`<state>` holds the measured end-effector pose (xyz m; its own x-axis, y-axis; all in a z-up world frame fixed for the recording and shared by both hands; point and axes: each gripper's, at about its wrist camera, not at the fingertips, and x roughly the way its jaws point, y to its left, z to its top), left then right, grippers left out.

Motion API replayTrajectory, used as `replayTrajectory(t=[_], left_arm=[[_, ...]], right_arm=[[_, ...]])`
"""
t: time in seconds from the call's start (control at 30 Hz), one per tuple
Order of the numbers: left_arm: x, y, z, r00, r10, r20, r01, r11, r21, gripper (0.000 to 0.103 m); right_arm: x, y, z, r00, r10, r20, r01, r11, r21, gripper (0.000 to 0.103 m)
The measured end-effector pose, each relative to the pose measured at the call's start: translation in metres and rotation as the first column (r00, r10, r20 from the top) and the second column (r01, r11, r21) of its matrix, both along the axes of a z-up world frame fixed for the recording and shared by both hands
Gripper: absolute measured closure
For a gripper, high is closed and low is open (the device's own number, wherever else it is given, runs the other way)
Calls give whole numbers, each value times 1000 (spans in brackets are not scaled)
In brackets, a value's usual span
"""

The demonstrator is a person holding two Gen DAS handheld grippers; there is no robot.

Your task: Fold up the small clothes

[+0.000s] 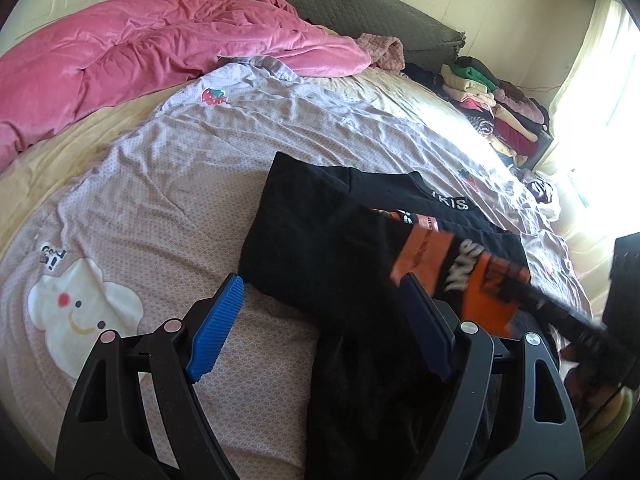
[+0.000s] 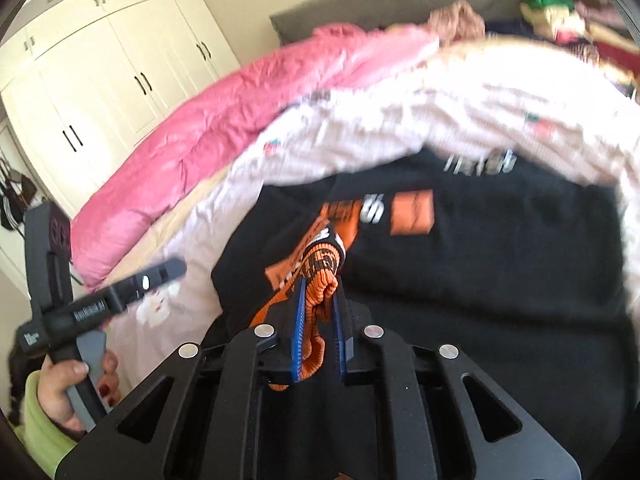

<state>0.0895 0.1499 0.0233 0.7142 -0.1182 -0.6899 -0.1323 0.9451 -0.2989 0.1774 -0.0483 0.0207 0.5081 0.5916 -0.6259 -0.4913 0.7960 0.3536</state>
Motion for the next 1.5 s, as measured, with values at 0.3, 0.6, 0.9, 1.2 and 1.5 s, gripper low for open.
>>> replayTrajectory(t=[0.3,0.6,0.9,1.2,1.5], left_arm=[[6,-14,-4,999,-26,-23,26,999,22,31],[16,-31,-6,997,-59,-40,61,997,44,30],[52,-57,14,992,-127,-19,128,985,112,31],[94,-89,8,973,-226,-58,230,970,82,31],[122,-97,-35,953,-248,-173,264,961,79,31]], right_arm=[[37,-54,30,980,-128,150,139,988,-65,92],[70,-106,25,953,-233,193,260,957,-129,93],[79,-131,15,937,-293,189,323,933,-156,93],[86,-142,2,930,-333,158,358,918,-169,89],[75,-166,-20,904,-415,103,427,885,-186,58]])
